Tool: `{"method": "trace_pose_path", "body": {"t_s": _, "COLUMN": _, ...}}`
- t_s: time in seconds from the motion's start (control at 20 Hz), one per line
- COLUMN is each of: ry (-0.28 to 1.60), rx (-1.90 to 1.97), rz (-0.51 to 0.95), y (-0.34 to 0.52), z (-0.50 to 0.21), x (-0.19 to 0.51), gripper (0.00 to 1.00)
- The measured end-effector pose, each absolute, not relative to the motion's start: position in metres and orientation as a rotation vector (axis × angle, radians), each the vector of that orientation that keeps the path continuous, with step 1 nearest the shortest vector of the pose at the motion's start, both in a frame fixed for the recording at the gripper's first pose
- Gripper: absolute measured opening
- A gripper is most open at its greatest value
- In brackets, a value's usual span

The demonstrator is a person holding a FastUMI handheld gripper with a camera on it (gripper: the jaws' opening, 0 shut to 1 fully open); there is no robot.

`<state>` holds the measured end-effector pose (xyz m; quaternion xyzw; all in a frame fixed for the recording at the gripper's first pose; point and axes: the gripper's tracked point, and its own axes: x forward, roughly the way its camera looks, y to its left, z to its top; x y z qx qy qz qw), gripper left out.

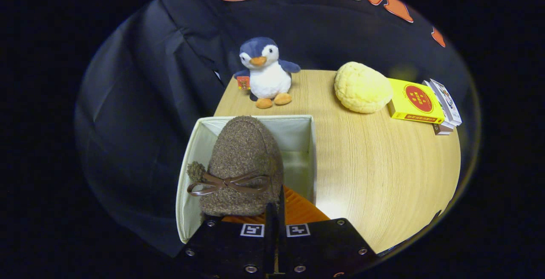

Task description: Open the storage box then place both shoes into the box .Put the left shoe in first, then the right shoe, with the right side of both shoes facing outward in a uniform manner.

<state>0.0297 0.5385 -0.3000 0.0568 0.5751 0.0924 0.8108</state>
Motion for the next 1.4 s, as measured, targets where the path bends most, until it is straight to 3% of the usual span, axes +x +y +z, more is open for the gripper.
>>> {"method": "trace_pose_path", "body": {"t_s": 0.4, "ry": 1.24, "rx": -0.077, "rz": 0.098, "y": 0.534, "z": -0.336, "x": 0.03, "gripper": 0.08}}
{"method": "trace_pose_path", "body": {"t_s": 0.8, "ry": 1.219, "rx": 0.043, "rz": 0.138, "y": 0.534, "z": -0.293, "x": 0.014, "gripper": 0.35}}
{"method": "trace_pose_path", "body": {"t_s": 1.05, "ry": 0.98, "rx": 0.133, "rz": 0.188, "y": 0.49, "z": -0.217, "x": 0.037, "gripper": 0.47}}
{"method": "trace_pose_path", "body": {"t_s": 1.4, "ry": 0.647, "rx": 0.092, "rz": 0.176, "y": 0.344, "z": -0.137, "x": 0.053, "gripper": 0.65}}
